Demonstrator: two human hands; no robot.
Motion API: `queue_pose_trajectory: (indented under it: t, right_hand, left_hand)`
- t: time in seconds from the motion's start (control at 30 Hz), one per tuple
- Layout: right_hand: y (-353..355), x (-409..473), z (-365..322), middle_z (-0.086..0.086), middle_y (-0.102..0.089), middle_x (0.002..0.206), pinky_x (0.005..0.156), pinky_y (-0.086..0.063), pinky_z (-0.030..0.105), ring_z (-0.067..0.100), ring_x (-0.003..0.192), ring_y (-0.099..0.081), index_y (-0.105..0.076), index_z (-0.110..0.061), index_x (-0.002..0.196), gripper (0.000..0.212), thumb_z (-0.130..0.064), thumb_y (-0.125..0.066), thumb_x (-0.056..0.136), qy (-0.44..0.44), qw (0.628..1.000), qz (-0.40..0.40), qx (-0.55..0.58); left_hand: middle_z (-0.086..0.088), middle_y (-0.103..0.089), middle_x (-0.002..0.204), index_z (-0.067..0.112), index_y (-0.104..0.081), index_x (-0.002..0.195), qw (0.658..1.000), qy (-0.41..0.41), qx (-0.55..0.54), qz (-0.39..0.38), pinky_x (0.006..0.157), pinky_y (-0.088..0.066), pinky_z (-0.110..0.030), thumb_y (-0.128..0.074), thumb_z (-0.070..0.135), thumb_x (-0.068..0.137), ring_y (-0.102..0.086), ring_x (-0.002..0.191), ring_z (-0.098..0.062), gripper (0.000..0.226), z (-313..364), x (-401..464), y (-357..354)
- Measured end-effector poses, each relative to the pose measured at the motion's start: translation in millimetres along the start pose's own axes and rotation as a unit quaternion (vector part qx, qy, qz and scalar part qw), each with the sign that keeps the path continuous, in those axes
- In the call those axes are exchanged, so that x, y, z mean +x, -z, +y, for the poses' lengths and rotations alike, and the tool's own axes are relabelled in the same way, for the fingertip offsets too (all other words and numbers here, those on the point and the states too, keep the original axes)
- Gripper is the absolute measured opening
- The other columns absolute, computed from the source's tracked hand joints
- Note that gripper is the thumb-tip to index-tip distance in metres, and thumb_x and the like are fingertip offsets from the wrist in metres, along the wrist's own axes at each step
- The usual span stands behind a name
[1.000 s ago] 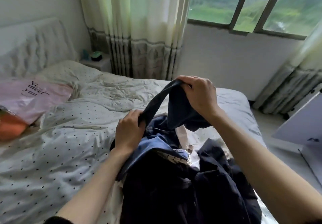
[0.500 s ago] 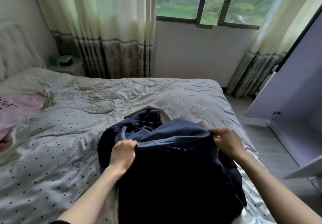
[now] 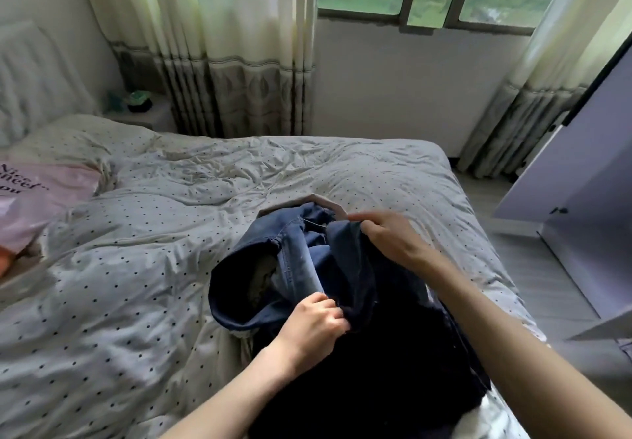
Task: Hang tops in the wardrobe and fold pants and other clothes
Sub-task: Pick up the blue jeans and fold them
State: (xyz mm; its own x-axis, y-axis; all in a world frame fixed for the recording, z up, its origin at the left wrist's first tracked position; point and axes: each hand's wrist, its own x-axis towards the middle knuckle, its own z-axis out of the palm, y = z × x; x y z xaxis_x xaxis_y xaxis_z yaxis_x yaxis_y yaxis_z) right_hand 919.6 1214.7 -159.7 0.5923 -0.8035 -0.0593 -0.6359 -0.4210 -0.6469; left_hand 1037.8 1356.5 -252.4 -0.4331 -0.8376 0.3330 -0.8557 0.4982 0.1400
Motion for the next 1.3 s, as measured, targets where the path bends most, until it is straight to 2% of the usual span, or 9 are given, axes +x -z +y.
queue_pose_trajectory:
  t: [0.1, 0.27, 0.43, 0.6, 0.77, 0.9, 1.0, 1.2, 1.3]
  right_hand:
    - [-17.0, 20.3, -22.9, 0.008, -0.064, 0.092, 0.077, -0.041, 0.032, 0.021, 0.088, -0.056, -0.073, -0.017, 0.094, 0.045, -0.048, -0.042, 0.082, -0.048, 0.990, -0.123, -0.045]
    - [-45.4, 38.3, -4.8, 0.008, -0.052, 0.136, 0.093, -0.039, 0.035, 0.027, 0.123, -0.050, -0.053, -0.014, 0.128, 0.076, -0.073, -0.041, 0.081, -0.085, 0.890, -0.262, -0.363]
    - [-72.1, 6.6, 67.5, 0.008, -0.057, 0.130, 0.092, -0.041, 0.036, 0.026, 0.118, -0.053, -0.058, -0.014, 0.119, 0.069, -0.070, -0.047, 0.081, -0.175, 0.865, -0.284, -0.375]
    - [-74.6, 5.8, 83.4, 0.004, -0.067, 0.109, 0.081, -0.039, 0.032, 0.023, 0.103, -0.061, -0.059, -0.020, 0.090, 0.044, -0.062, -0.059, 0.078, -0.155, 0.907, -0.193, -0.341]
    - [-66.3, 17.2, 78.6, 0.004, -0.067, 0.092, 0.065, -0.038, 0.030, 0.026, 0.092, -0.061, -0.056, -0.015, 0.080, 0.033, -0.045, -0.050, 0.090, -0.130, 0.952, -0.067, -0.269]
    - [-53.2, 36.1, 64.4, 0.007, -0.071, 0.091, 0.066, -0.042, 0.028, 0.017, 0.069, -0.059, -0.069, -0.007, 0.089, 0.034, -0.035, -0.051, 0.095, -0.127, 0.990, -0.010, -0.055]
    - [-35.5, 55.6, 43.2, 0.007, -0.072, 0.094, 0.073, -0.048, 0.028, 0.013, 0.073, -0.063, -0.070, -0.011, 0.090, 0.040, -0.044, -0.047, 0.095, -0.187, 0.969, -0.045, 0.155]
    - [-57.0, 77.1, 24.8, 0.004, -0.066, 0.077, 0.039, -0.037, 0.011, 0.008, 0.052, -0.059, -0.060, -0.012, 0.073, 0.034, -0.042, -0.061, 0.088, -0.205, 0.965, -0.132, 0.094]
    - [-78.8, 75.9, 38.2, 0.008, -0.060, 0.069, 0.047, -0.048, 0.017, 0.010, 0.048, -0.055, -0.065, -0.001, 0.076, 0.014, -0.013, -0.071, 0.082, -0.235, 0.957, -0.107, 0.129]
  left_hand:
    - [0.011, -0.065, 0.062, 0.023, -0.070, 0.061, 0.999, 0.009, -0.037, -0.018, 0.060, -0.051, -0.018, -0.080, 0.016, 0.052, -0.064, 0.064, -0.008, 0.016, -4.3, -2.2, -2.8]
    - [0.002, -0.071, 0.084, 0.015, -0.075, 0.083, 0.992, 0.065, -0.107, 0.003, 0.063, -0.056, -0.026, -0.066, 0.007, 0.075, -0.069, 0.082, -0.015, 0.014, -11.0, -26.3, -9.1]
    - [-0.011, -0.066, 0.113, 0.007, -0.068, 0.112, 0.979, 0.192, -0.040, 0.057, 0.086, -0.054, -0.033, -0.072, -0.013, 0.064, -0.064, 0.105, -0.024, 0.053, -54.9, -46.0, -10.3]
    - [-0.009, -0.006, 0.158, 0.029, -0.019, 0.149, 0.956, 0.283, 0.007, -0.077, 0.115, -0.018, -0.035, -0.045, -0.006, 0.083, -0.008, 0.145, -0.027, 0.079, -106.4, -34.5, -17.2]
    - [-0.001, -0.059, 0.123, 0.020, -0.065, 0.112, 0.950, 0.307, -0.032, -0.054, 0.086, -0.043, -0.030, -0.048, 0.008, 0.090, -0.057, 0.112, -0.026, 0.030, -119.8, -4.6, -21.8]
    - [-0.007, -0.069, 0.090, 0.014, -0.073, 0.094, 0.954, 0.288, -0.067, 0.060, 0.064, -0.051, -0.036, -0.057, 0.001, 0.082, -0.066, 0.076, -0.033, 0.024, -109.3, 12.3, 1.7]
    - [-0.009, -0.069, 0.075, 0.011, -0.074, 0.083, 0.961, 0.226, -0.102, 0.122, 0.055, -0.053, -0.039, -0.054, 0.001, 0.075, -0.066, 0.064, -0.029, 0.024, -98.2, 25.7, 27.8]
    - [-0.006, -0.071, 0.071, 0.013, -0.076, 0.081, 0.988, 0.050, -0.146, -0.009, 0.052, -0.054, -0.030, -0.056, -0.003, 0.068, -0.068, 0.059, -0.025, 0.029, -45.7, 29.9, 19.3]
    - [-0.007, -0.074, 0.080, 0.014, -0.076, 0.088, 0.984, 0.048, -0.160, -0.055, 0.063, -0.055, -0.030, -0.058, -0.002, 0.072, -0.069, 0.069, -0.025, 0.029, -44.8, 31.7, 10.4]
